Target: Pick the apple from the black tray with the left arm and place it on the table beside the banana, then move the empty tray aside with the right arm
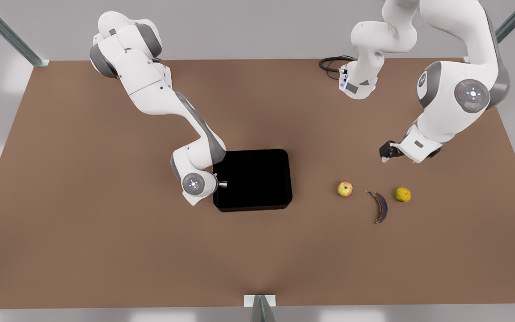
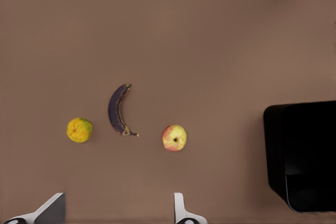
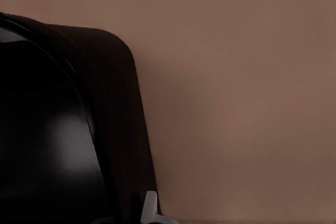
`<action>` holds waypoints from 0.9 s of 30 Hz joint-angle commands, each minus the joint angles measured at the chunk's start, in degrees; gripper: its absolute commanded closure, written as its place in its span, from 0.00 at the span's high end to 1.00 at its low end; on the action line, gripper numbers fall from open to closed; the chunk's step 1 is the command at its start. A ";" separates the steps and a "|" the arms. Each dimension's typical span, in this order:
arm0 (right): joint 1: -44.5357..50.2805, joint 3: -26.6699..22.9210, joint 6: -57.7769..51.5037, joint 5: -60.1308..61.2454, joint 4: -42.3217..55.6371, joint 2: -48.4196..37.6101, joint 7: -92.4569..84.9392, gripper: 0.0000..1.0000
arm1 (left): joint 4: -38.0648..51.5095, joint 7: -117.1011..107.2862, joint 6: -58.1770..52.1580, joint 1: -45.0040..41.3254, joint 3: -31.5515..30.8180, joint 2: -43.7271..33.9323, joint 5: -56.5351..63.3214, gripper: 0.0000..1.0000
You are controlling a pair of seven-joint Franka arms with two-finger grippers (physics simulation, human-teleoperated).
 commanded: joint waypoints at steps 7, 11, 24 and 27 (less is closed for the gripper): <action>-0.08 -0.24 -6.61 0.08 0.37 -5.11 -4.02 0.19 | -0.08 2.68 -0.20 0.12 0.01 0.11 0.05 1.00; -3.86 -0.24 -14.60 0.08 0.63 -8.80 -10.35 0.18 | -0.08 2.68 -0.20 0.12 0.01 0.11 0.05 1.00; -14.85 -14.22 -34.38 -1.33 3.18 -14.43 -50.07 0.17 | -0.08 2.68 -0.29 0.12 0.01 0.02 0.05 1.00; -14.85 -19.93 -34.38 -2.12 3.18 -13.99 -58.95 0.17 | -0.08 2.68 -0.29 0.12 0.01 0.11 0.05 1.00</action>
